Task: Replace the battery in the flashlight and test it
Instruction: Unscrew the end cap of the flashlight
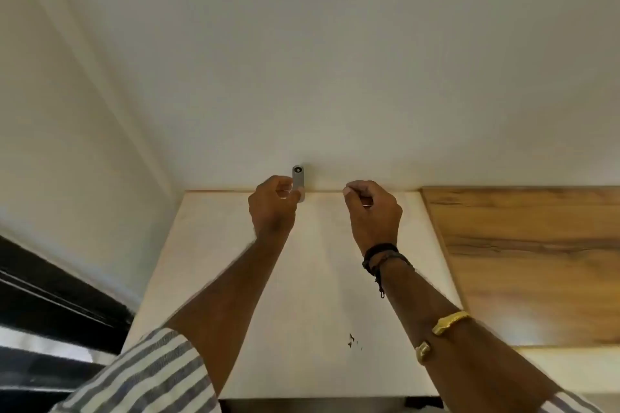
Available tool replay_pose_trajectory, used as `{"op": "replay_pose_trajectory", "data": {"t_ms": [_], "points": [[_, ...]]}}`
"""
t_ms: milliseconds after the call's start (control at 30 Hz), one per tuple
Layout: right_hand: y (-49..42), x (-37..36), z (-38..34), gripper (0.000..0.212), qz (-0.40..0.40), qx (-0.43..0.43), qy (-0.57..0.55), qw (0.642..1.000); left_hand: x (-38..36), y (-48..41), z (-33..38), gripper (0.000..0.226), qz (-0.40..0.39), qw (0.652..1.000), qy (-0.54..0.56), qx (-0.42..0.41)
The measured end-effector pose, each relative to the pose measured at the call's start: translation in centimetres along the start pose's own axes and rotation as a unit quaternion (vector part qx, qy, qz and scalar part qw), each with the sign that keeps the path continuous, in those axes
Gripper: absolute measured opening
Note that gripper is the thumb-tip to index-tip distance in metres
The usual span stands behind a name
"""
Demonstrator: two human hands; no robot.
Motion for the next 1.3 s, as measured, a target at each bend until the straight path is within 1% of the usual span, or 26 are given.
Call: {"op": "replay_pose_trajectory", "data": {"t_ms": [67,100,167,300,433,600,700,833,933,1067,1167,1300], "points": [[-1.1,-0.6,1.2,0.007,0.01,-0.012,-0.005,1.0,-1.4,-1.2,-1.2,0.042,0.002,0.999,-0.004,0.033],[-1.4,-1.0,2.0,0.006,0.009,-0.015,-0.007,1.0,-2.1,-1.7,-1.8,0.048,0.004,0.999,-0.008,0.041],[-1.8,-1.7,3.1,0.006,0.008,-0.029,-0.012,0.999,-3.3,-2.3,-2.5,0.051,0.0,0.999,-0.014,0.049],[-2.6,-1.9,4.8,0.006,0.01,-0.037,-0.022,0.999,-4.9,-3.6,-3.4,0.044,0.001,0.999,-0.023,0.046],[-2.8,-1.9,6.0,0.007,0.008,-0.047,-0.028,0.998,-5.9,-4.4,-3.3,0.018,0.003,0.999,-0.02,0.031],[-2.4,-1.5,6.6,0.007,0.009,-0.057,-0.03,0.998,-6.2,-3.9,-3.1,0.012,-0.001,1.0,-0.003,0.023],[-1.8,-1.0,6.4,0.007,0.011,-0.062,-0.041,0.997,-5.8,-2.3,-2.0,0.013,-0.011,1.0,-0.004,-0.014],[0.2,0.3,5.5,0.008,0.011,-0.065,-0.046,0.997,-5.1,1.6,0.4,0.018,-0.054,0.994,-0.032,-0.086],[2.4,1.7,4.7,0.01,0.006,-0.069,-0.048,0.996,-4.5,5.5,2.0,0.029,-0.105,0.979,-0.101,-0.143],[5.7,3.9,4.3,0.014,0.0,-0.088,-0.067,0.994,-3.5,10.7,3.1,0.034,-0.16,0.954,-0.169,-0.187],[8.3,5.2,4.0,0.011,-0.034,-0.085,-0.037,0.995,-2.9,14.4,3.3,0.034,-0.186,0.939,-0.199,-0.208],[11.5,5.9,4.0,0.024,-0.095,-0.062,0.041,0.993,-2.4,18.6,2.9,0.032,-0.189,0.925,-0.232,-0.233]]}}
Point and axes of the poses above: each hand's wrist, its own y-axis away from the middle knuckle, its own x-axis out of the back of the hand, z = x × y, the point moved 9 cm from there along -y, towards the middle knuckle, and after that the axes turned 2 degrees about -y, right-handed, at the moved point
